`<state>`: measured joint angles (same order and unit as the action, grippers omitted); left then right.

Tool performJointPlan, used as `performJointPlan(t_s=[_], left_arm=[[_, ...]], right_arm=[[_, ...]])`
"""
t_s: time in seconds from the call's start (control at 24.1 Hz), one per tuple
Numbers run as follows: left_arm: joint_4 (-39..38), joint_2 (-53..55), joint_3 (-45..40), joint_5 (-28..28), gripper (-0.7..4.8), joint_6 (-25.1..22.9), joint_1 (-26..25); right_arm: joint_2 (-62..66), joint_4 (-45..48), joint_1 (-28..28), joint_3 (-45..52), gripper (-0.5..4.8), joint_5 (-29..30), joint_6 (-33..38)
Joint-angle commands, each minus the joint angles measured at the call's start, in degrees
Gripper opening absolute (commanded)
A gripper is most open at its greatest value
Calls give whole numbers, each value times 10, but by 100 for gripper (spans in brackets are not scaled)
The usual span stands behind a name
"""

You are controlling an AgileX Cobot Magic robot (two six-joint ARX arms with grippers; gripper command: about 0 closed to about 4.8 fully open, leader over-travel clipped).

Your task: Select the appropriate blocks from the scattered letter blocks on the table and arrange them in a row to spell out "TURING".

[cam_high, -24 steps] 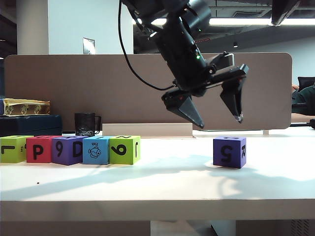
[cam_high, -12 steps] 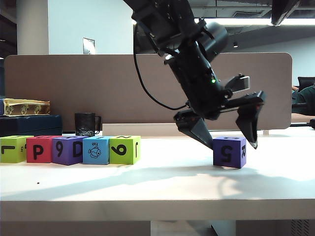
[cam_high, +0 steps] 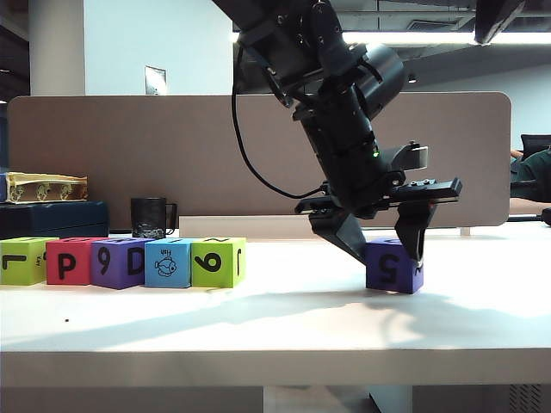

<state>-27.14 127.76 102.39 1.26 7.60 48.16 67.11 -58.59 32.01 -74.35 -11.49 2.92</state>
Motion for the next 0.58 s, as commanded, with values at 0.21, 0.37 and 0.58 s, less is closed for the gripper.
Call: performJointPlan(t_s=[0.21, 0.37, 0.58], left_arm=[[-51, -5, 3, 28, 298, 2, -7], [-63, -14, 3, 31, 298, 4, -26], [-93, -25, 3, 40, 298, 6, -51]], right_arm=[[-2, 1, 0, -2, -1, 0, -2], [-2, 1, 0, -2, -1, 0, -2], [-2, 1, 0, -1, -1, 0, -2]])
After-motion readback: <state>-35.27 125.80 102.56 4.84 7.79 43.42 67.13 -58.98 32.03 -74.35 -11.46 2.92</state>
